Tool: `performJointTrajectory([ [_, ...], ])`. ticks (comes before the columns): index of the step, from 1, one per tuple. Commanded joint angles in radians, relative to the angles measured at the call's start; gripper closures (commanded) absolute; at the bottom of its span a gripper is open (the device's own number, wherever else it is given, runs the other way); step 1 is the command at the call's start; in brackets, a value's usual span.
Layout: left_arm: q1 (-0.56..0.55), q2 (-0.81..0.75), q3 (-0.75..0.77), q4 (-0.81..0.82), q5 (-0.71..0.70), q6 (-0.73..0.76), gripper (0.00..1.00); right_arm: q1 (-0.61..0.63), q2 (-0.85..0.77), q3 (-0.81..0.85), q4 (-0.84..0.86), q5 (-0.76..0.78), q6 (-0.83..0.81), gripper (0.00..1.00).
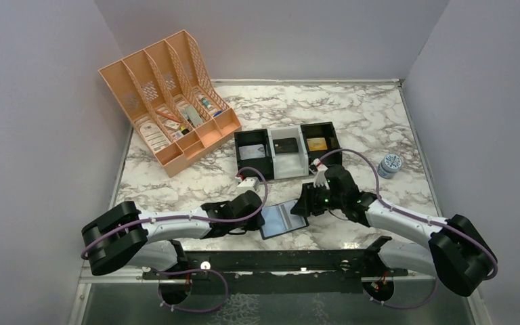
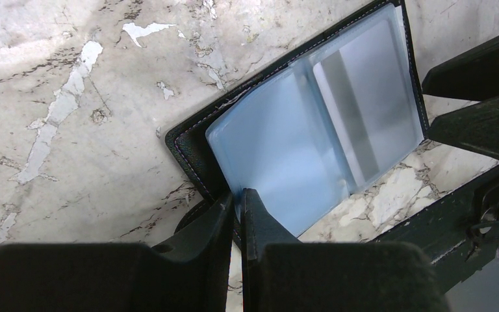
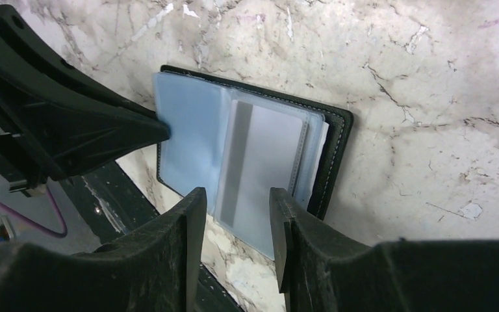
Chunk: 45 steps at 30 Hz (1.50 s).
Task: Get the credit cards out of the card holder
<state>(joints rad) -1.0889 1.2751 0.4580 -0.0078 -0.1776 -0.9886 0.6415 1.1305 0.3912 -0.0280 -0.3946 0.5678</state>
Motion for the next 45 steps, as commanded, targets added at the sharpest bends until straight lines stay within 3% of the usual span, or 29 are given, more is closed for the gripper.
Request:
performJointTrajectory([
  [1, -0.010, 0.006, -0.010, -0.002, -0.028, 0.010, 0.89, 0.003, 0.043, 0.015, -0.020, 0.011, -0.022, 0.59],
  [19, -0.011, -0.002, -0.001, -0.007, -0.017, 0.024, 0.91, 0.004, 0.088, -0.005, 0.101, -0.123, 0.046, 0.64],
  [31, -0.010, -0.041, -0.010, -0.032, -0.028, 0.028, 0.92, 0.004, 0.020, 0.031, -0.060, 0.077, -0.003, 0.63],
  [40, -0.011, -0.032, -0.005, -0.023, -0.016, 0.036, 0.92, 0.004, 0.150, 0.019, 0.013, -0.039, -0.022, 0.64],
  [45, -0.010, -0.016, -0.002, -0.021, -0.008, 0.036, 0.92, 0.004, 0.132, -0.005, 0.069, -0.084, 0.011, 0.64],
])
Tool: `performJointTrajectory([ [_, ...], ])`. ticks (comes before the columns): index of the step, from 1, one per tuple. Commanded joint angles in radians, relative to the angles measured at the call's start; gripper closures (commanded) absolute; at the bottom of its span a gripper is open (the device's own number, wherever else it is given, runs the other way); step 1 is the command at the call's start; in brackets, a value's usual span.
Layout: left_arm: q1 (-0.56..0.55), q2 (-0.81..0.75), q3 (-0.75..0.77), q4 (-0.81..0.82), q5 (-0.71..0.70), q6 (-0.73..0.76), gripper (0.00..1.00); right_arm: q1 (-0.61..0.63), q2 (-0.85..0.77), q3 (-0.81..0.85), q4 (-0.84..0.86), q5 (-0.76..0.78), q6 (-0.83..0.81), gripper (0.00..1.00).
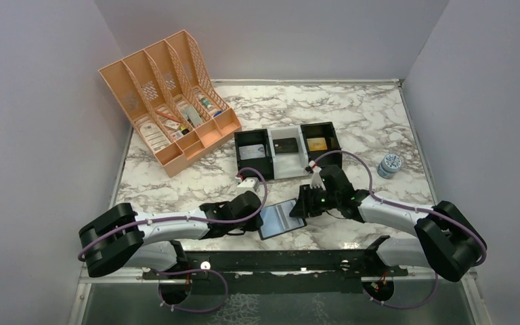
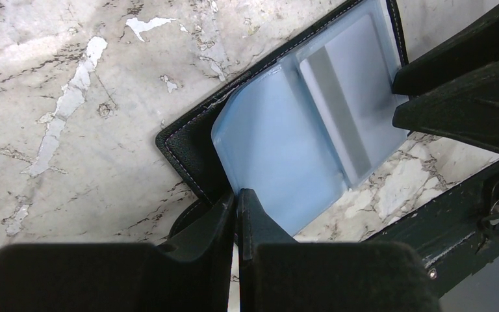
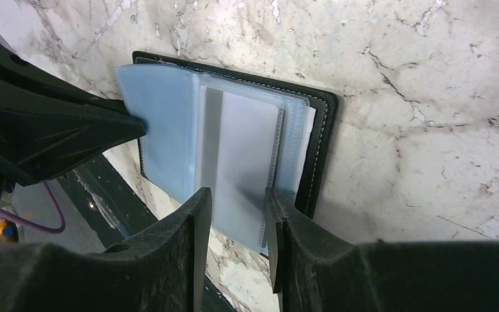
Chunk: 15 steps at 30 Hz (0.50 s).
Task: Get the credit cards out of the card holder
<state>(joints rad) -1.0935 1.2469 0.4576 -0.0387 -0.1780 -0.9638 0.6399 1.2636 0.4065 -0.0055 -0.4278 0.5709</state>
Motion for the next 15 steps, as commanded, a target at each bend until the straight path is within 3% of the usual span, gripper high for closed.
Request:
performJointTrajectory([
  [1, -0.005, 0.015, 0.000, 0.011, -0.006, 0.011, 0.92, 0.006, -0.010, -0.026, 0.057, -0.054, 0.018, 0.65],
  [7, -0.005, 0.032, 0.006, 0.015, -0.002, 0.014, 0.92, 0.006, -0.042, -0.027, 0.072, -0.081, 0.041, 0.65],
  [15, -0.005, 0.020, 0.000, 0.005, -0.004, 0.017, 0.93, 0.005, -0.081, 0.035, -0.107, 0.126, -0.040, 0.65],
])
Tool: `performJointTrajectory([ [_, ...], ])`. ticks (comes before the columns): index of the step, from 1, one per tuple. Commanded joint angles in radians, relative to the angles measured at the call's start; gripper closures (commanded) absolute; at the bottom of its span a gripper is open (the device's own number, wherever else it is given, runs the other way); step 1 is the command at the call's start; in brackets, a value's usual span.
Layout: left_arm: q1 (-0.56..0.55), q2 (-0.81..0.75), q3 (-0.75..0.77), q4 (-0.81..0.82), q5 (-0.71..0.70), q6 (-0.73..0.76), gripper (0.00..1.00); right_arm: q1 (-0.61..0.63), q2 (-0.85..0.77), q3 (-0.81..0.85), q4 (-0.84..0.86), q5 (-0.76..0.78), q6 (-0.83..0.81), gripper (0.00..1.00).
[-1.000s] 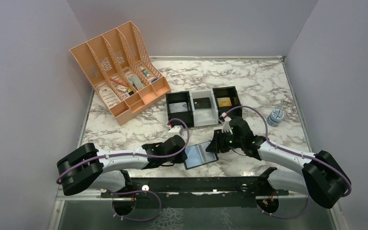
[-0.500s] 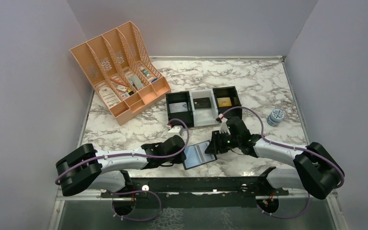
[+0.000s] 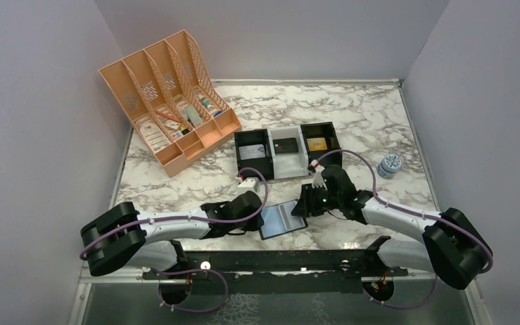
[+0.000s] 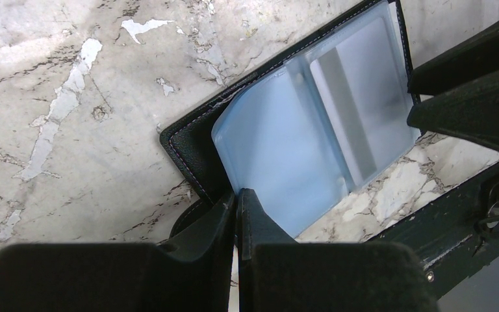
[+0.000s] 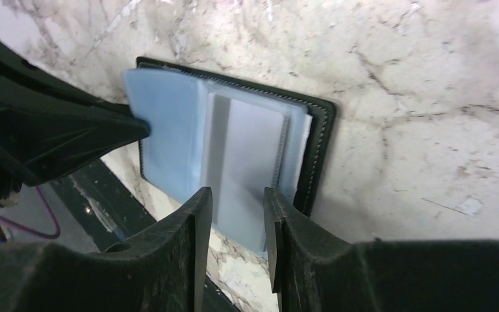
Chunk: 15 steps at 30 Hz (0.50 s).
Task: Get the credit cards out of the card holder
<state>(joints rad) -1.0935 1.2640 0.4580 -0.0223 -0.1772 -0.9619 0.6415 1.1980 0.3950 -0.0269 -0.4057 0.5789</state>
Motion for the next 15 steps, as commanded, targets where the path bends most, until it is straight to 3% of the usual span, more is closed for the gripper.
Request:
performJointTrajectory([
  [1, -0.005, 0.000, -0.002, -0.013, -0.007, 0.015, 0.93, 0.004, -0.015, 0.046, -0.090, 0.107, -0.051, 0.64],
  [15, -0.005, 0.011, 0.010, -0.010, -0.004, 0.023, 0.93, 0.004, 0.058, 0.027, -0.026, -0.003, -0.062, 0.67],
])
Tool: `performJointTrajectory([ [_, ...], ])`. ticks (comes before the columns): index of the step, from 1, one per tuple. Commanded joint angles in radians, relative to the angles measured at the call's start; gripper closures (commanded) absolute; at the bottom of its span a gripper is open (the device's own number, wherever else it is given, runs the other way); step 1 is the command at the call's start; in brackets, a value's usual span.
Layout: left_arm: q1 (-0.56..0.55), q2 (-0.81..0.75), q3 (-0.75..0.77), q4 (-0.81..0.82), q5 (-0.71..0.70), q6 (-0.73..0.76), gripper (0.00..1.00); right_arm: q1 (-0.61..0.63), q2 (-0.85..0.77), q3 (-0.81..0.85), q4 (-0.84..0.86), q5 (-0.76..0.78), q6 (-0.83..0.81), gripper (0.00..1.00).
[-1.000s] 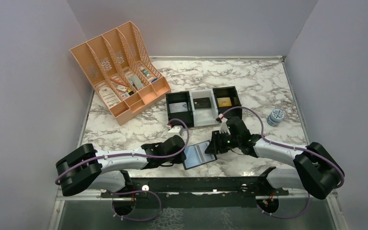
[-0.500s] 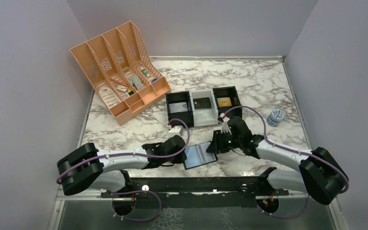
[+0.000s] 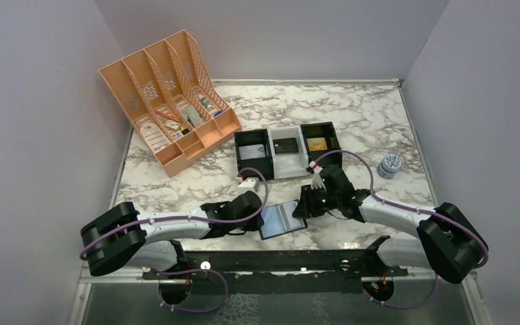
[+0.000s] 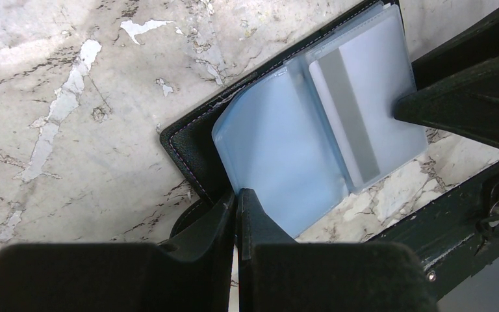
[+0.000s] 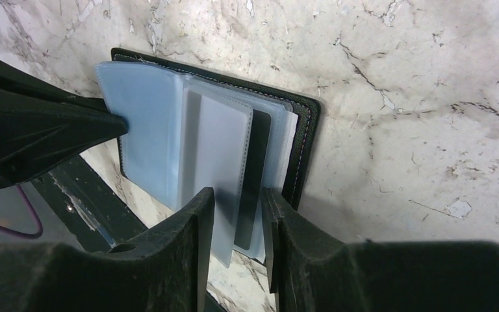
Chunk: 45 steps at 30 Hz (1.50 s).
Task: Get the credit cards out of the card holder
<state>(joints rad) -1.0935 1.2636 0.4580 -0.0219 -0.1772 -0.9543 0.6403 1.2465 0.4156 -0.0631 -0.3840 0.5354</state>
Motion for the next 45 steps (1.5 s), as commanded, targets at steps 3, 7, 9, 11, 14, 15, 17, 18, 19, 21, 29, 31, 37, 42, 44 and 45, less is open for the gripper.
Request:
performJointTrajectory([
  [3, -0.006, 0.018, 0.012, -0.009, -0.003, 0.018, 0.94, 0.005, -0.011, 0.017, -0.018, -0.006, -0.026, 0.67],
  [7, -0.006, 0.027, 0.017, -0.007, 0.000, 0.019, 0.94, 0.005, -0.044, 0.027, -0.040, -0.002, -0.034, 0.67],
  [9, -0.006, 0.031, 0.022, -0.006, 0.001, 0.021, 0.94, 0.005, -0.049, 0.034, -0.050, -0.014, -0.037, 0.66],
  [11, -0.006, 0.035, 0.023, -0.007, 0.004, 0.023, 0.94, 0.005, -0.054, 0.035, -0.049, -0.026, -0.037, 0.65],
  [14, -0.006, 0.037, 0.023, -0.006, 0.007, 0.023, 0.94, 0.005, -0.051, 0.036, -0.036, -0.067, -0.035, 0.64],
  [15, -0.006, 0.036, 0.023, -0.007, 0.007, 0.022, 0.94, 0.005, -0.046, 0.038, -0.031, -0.092, -0.034, 0.64],
  [17, -0.006, 0.036, 0.021, -0.006, 0.007, 0.020, 0.94, 0.005, -0.037, 0.036, -0.015, -0.115, -0.026, 0.63],
  [18, -0.006, 0.035, 0.022, -0.006, 0.007, 0.020, 0.94, 0.005, -0.034, 0.035, -0.010, -0.117, -0.022, 0.63],
  [19, -0.006, 0.034, 0.022, -0.007, 0.007, 0.020, 0.94, 0.005, -0.031, 0.033, -0.005, -0.116, -0.018, 0.63],
  [21, -0.006, 0.032, 0.021, -0.006, 0.008, 0.022, 0.94, 0.005, -0.027, 0.034, -0.003, -0.118, -0.017, 0.63],
  [29, -0.006, 0.028, 0.017, -0.006, 0.008, 0.022, 0.95, 0.004, -0.054, 0.043, -0.027, -0.083, -0.014, 0.62],
  [31, -0.006, 0.029, 0.018, -0.006, 0.010, 0.022, 0.95, 0.005, -0.064, 0.042, -0.031, -0.065, -0.009, 0.63],
  [37, -0.006, 0.025, 0.021, -0.007, 0.010, 0.025, 0.95, 0.005, -0.109, 0.036, -0.029, -0.033, 0.014, 0.70],
  [42, -0.006, 0.020, 0.019, -0.006, 0.008, 0.028, 0.95, 0.005, -0.122, 0.026, 0.012, -0.093, 0.044, 0.76],
  [44, -0.006, 0.022, 0.022, -0.007, 0.008, 0.030, 0.95, 0.005, -0.114, 0.021, 0.034, -0.126, 0.057, 0.77],
  [45, -0.005, 0.021, 0.021, -0.007, 0.008, 0.031, 0.95, 0.004, -0.110, 0.019, 0.044, -0.140, 0.064, 0.77],
])
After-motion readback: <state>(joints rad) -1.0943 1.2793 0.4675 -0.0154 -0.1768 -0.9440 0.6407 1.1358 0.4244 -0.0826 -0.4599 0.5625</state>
